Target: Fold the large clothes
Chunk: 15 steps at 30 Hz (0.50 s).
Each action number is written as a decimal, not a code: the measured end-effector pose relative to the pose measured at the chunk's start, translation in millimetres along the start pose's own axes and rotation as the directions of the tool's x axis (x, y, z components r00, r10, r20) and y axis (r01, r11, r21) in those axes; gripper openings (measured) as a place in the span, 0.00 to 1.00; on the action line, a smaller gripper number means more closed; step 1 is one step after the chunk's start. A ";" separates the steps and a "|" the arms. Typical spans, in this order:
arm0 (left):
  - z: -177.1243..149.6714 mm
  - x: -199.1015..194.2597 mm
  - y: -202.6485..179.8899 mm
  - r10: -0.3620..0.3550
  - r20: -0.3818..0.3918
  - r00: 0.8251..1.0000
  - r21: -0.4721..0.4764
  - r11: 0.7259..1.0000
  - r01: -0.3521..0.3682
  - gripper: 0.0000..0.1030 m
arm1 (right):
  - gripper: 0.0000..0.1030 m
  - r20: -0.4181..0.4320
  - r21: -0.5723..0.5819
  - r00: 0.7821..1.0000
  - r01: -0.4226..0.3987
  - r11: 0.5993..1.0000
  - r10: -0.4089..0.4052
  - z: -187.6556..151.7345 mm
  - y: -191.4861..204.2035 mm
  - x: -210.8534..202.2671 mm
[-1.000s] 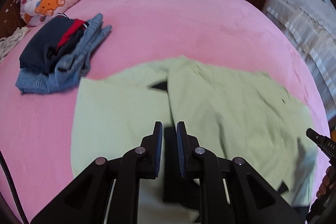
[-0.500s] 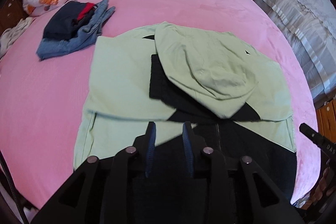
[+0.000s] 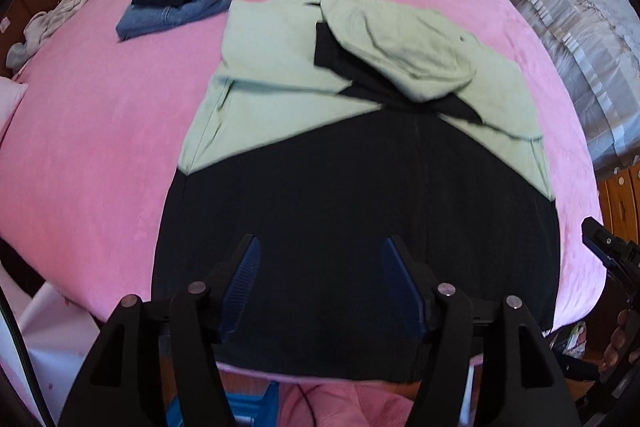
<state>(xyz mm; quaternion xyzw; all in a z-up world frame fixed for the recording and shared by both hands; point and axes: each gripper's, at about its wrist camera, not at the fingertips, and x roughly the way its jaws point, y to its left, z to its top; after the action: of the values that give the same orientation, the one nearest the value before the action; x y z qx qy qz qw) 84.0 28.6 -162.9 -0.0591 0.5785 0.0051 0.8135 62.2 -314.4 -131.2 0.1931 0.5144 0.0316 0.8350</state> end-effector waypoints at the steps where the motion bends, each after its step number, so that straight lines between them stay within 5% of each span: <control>1: -7.8 0.1 1.5 0.010 -0.014 1.000 0.002 1.000 -0.010 0.62 | 0.40 -0.001 -0.013 1.000 0.024 1.000 -0.024 -9.2 -2.0 -2.7; 6: -44.0 1.7 10.8 0.027 -0.086 0.996 0.022 0.999 -0.025 0.76 | 0.46 -0.052 0.022 0.998 0.030 0.999 -0.029 -39.5 -19.8 -7.3; 10: -67.7 11.5 21.8 0.045 -0.153 0.987 0.042 0.998 -0.039 0.78 | 0.55 -0.116 0.095 0.993 0.041 0.995 -0.030 -66.9 -44.4 -5.4; 15: -93.5 28.7 47.0 0.132 -0.242 0.961 0.063 0.991 -0.121 0.78 | 0.56 -0.171 0.094 0.978 0.140 0.986 -0.122 -90.7 -73.3 -2.2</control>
<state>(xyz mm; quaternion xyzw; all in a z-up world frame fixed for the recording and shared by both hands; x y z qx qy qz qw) 1.9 64.0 -224.4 -0.0028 0.6772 0.0360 0.7349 -28.5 -356.4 -191.4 0.1991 0.5942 -0.0349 0.7785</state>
